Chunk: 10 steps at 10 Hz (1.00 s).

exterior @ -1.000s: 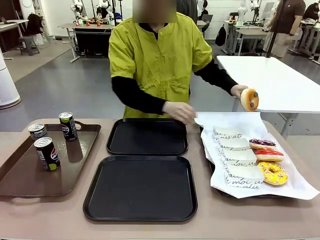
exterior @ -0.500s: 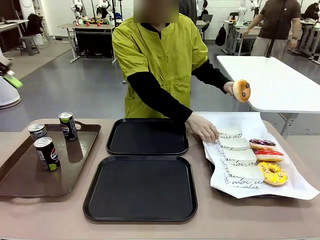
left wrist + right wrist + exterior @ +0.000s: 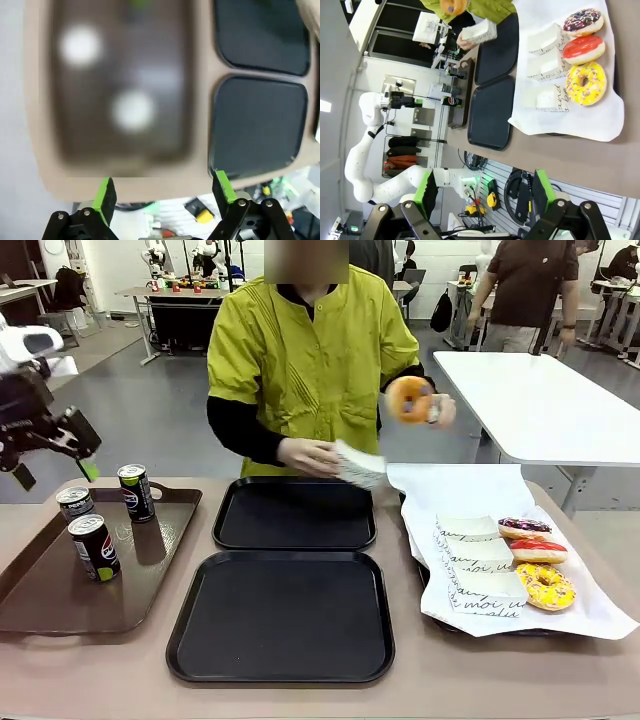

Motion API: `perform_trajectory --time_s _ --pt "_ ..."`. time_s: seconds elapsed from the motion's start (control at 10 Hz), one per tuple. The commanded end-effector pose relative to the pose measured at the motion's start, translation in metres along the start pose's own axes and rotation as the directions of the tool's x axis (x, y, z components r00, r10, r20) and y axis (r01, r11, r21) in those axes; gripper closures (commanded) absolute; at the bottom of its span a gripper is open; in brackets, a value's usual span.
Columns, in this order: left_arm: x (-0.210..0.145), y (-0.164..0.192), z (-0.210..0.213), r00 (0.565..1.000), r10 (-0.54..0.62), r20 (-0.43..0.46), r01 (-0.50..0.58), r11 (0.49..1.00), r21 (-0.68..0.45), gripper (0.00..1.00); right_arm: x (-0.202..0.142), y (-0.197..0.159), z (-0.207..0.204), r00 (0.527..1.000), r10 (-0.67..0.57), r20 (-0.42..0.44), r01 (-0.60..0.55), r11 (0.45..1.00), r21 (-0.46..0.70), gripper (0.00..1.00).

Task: Set up donuts and drinks on trays.
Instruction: Pick up one Pepsi coke and place it on the Flat Tray.

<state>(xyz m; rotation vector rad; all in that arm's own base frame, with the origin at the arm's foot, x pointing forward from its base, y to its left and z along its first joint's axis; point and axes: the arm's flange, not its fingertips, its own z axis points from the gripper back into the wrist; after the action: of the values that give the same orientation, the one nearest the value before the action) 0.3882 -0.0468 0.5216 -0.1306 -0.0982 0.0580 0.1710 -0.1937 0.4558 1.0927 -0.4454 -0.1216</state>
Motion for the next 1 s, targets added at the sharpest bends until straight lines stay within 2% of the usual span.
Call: perform_trajectory --time_s 0.0,0.1,0.2,0.5,0.9 --pt "0.011 0.004 -0.029 0.997 0.046 0.055 -0.052 0.992 0.119 0.00 0.000 0.000 0.001 1.000 0.008 0.002 -0.008 1.000 0.011 0.00" --pt "0.013 0.008 -0.038 0.996 0.052 0.079 -0.061 0.991 0.122 0.00 0.000 0.000 0.001 1.000 0.008 0.002 -0.008 1.000 0.011 0.00" --pt "0.004 0.001 -0.016 1.000 0.005 0.030 -0.006 0.999 0.053 0.00 0.000 0.000 0.001 1.000 0.008 0.002 -0.008 1.000 0.011 0.00" --pt "0.004 0.001 -0.016 1.000 0.005 0.030 -0.006 0.999 0.053 0.00 0.000 0.000 0.001 1.000 0.008 0.002 -0.008 1.000 0.011 0.00" --pt "0.012 0.001 -0.064 0.999 -0.029 0.046 0.022 0.990 0.138 0.00 0.000 0.000 0.001 1.000 0.008 0.002 -0.008 1.000 0.011 0.00"
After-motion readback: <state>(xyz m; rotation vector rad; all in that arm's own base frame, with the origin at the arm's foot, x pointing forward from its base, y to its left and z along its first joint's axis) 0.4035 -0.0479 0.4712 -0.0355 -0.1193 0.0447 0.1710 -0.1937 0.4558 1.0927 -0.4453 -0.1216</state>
